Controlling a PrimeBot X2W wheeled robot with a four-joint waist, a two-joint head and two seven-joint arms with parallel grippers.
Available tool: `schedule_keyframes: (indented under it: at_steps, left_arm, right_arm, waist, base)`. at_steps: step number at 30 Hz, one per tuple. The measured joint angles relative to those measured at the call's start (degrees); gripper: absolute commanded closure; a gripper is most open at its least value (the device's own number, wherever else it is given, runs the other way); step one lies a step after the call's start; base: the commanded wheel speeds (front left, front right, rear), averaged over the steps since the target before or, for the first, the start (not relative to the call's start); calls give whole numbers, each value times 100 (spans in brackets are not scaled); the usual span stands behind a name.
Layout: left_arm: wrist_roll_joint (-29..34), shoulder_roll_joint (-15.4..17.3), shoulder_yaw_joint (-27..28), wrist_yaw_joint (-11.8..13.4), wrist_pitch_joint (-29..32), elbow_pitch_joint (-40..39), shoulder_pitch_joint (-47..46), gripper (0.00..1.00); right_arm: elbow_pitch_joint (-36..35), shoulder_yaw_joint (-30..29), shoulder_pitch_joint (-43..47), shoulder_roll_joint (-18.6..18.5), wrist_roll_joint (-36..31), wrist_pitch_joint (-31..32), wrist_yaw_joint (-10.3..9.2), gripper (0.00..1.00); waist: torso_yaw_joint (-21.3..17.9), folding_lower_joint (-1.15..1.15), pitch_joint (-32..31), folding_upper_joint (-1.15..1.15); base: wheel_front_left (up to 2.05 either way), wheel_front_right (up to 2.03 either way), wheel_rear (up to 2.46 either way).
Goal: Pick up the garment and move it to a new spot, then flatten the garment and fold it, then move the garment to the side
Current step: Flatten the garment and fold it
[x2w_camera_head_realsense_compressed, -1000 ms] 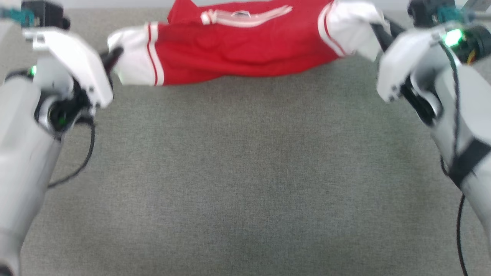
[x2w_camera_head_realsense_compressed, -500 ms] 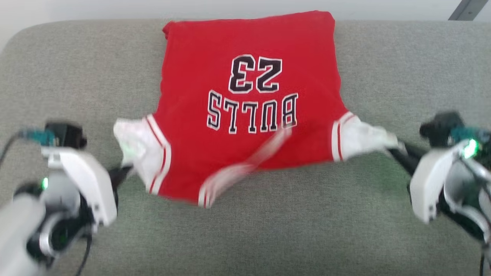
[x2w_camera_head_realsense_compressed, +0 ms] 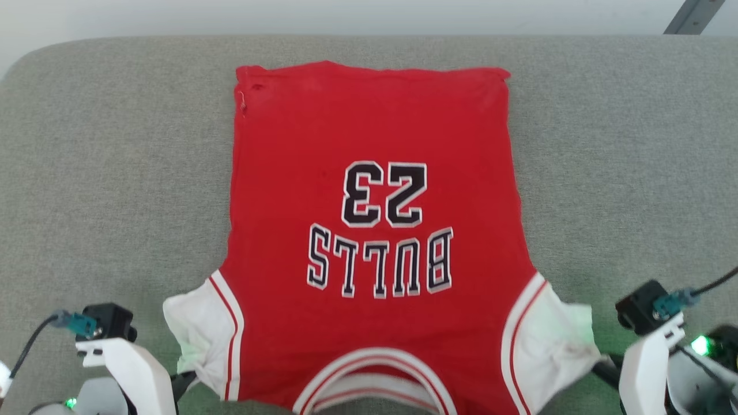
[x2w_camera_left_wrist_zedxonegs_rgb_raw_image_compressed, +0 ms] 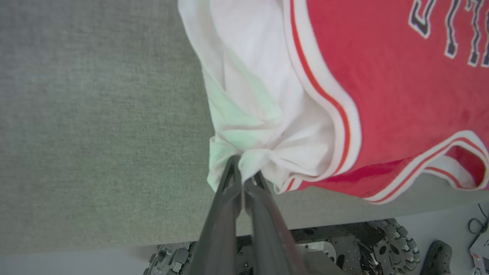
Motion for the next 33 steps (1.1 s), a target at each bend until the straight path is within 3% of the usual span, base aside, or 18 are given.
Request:
schedule_keyframes:
  at_steps: [5, 7, 11, 16, 23, 27, 33]
  left_arm:
    - [-34, -71, -18, 3, -158, 55, 190, 100]
    - [-37, -159, -10, -36, -260, 87, 207, 100]
    - [-36, -302, 57, -147, -494, 140, 203, 100]
    - [99, -421, 51, -323, -706, 148, 94, 100]
    - [224, -641, -25, -449, -791, 203, -135, 100]
    - [360, -831, -122, -583, -780, 267, -392, 100]
    - [479, -1157, -269, -799, -744, 463, -789, 100]
  right_arm:
    - [-87, -277, 446, 180, 35, 249, 0, 100]
    - [-71, -396, 501, 294, -142, 207, 0, 0]
    - [-182, -668, 550, 485, -358, 379, 0, 0]
    - [-883, -1211, 543, 635, -527, 782, -1, 0]
    - [-1516, -2165, -322, 1367, -1158, 1188, -2, 0]
    - [-1105, -2331, -1359, 1697, -1534, 1188, -1, 0]
    - [416, -2347, -2887, 1819, -1861, 1093, -2, 0]
  waist:
    - [28, 0, -17, 0]
    - [42, 0, -8, 0]
    - [83, 0, 51, 0]
    - [169, 0, 183, 0]
    - [345, 0, 454, 0]
    - [503, 0, 653, 0]
    - [841, 0, 932, 0]
  base:
    - [0, 0, 0]
    - [0, 0, 0]
    - [0, 0, 0]
    - [0, 0, 0]
    - [0, 0, 0]
    - [0, 0, 0]
    - [0, 0, 0]
